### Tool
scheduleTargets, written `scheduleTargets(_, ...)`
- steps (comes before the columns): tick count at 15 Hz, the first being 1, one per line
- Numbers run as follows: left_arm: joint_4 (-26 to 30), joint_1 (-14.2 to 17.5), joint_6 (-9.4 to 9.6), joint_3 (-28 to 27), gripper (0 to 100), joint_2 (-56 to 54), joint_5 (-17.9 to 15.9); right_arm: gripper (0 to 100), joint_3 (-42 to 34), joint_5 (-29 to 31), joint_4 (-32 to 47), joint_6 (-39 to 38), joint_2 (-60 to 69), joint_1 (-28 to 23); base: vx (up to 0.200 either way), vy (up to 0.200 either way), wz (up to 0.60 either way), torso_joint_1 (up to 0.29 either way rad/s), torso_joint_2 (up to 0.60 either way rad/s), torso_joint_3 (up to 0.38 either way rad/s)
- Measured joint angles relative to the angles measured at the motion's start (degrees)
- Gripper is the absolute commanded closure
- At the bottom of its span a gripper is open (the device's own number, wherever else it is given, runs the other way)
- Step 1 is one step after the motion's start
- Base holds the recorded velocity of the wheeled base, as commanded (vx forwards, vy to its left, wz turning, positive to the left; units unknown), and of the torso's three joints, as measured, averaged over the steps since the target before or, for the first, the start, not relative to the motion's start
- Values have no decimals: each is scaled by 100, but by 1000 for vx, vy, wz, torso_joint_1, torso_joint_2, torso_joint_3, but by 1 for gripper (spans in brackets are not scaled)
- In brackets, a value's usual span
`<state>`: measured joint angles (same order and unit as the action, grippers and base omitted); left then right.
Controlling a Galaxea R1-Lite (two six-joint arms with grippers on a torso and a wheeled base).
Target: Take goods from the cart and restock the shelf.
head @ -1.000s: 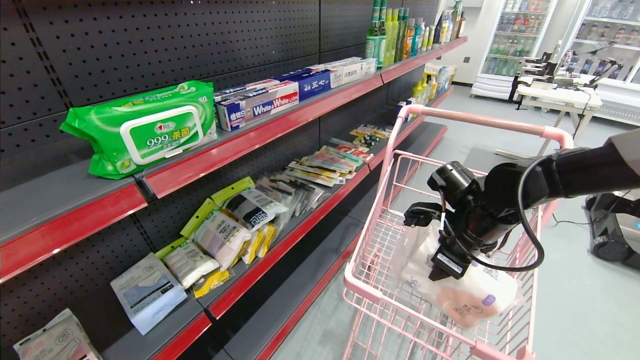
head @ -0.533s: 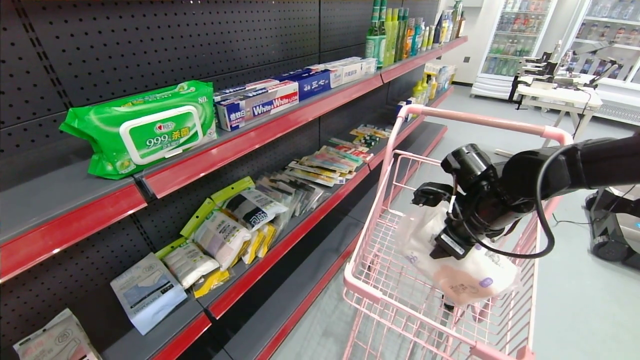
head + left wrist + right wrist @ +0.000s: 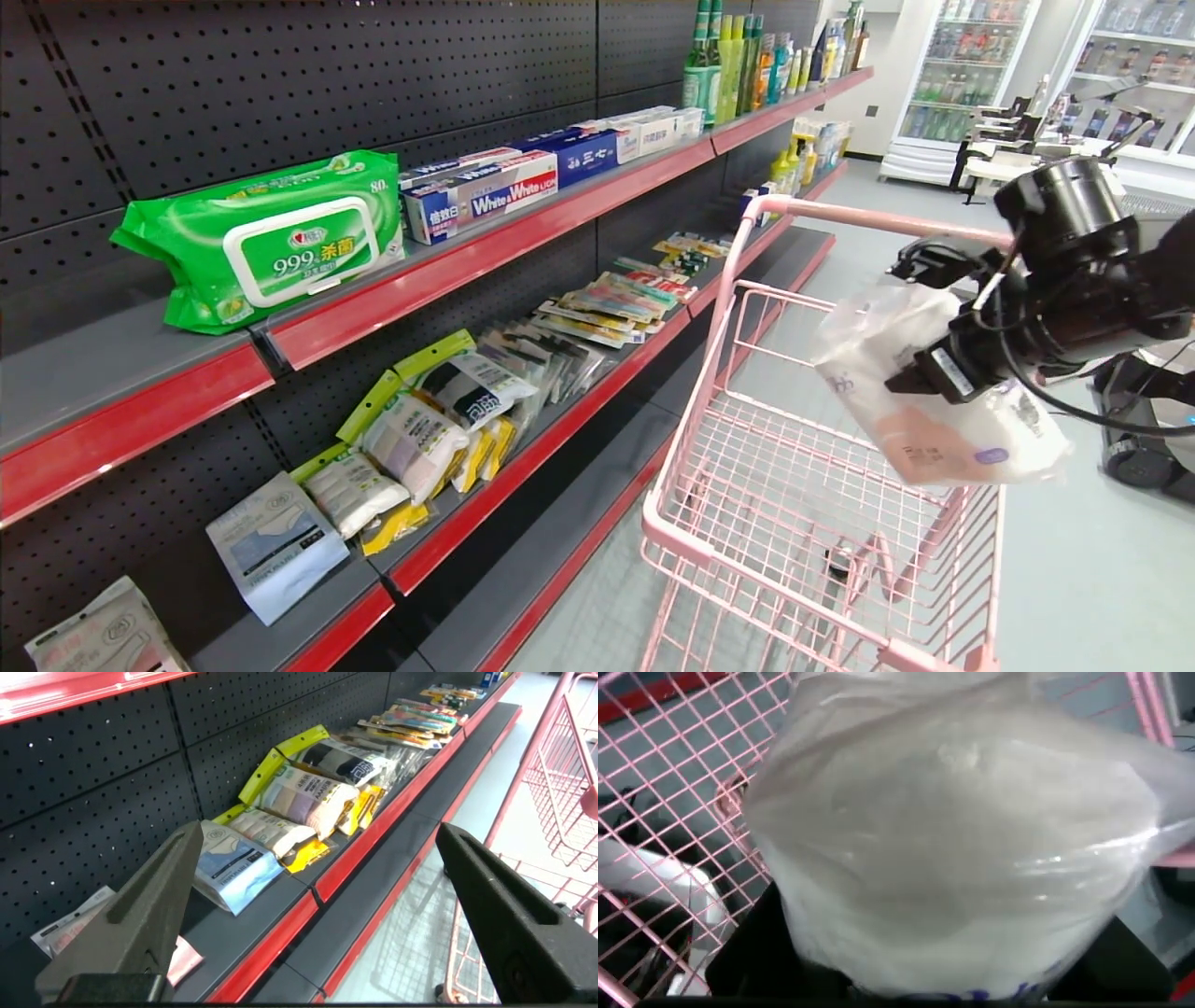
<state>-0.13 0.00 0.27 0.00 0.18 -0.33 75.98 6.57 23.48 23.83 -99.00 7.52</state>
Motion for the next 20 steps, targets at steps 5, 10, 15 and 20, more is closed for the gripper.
scheduleTargets(5,0,2,0,0,0,0,-2,100,-261,-11,-28,-13,1480,-658,0,0,0,0,0,0)
scheduleTargets(10,0,2,-2,0,0,0,-2,100,-1477,-34,-41,-176,3550,-1237,0,0,0,0,0,0)
scheduleTargets(15,0,2,0,0,0,0,-2,100,-3200,-20,-886,-851,5360,-1791,0,0,0,0,0,0)
scheduleTargets(20,0,5,-2,0,0,0,0,100,-3991,-4,-1079,-1023,6337,-1997,0,0,0,0,0,0)
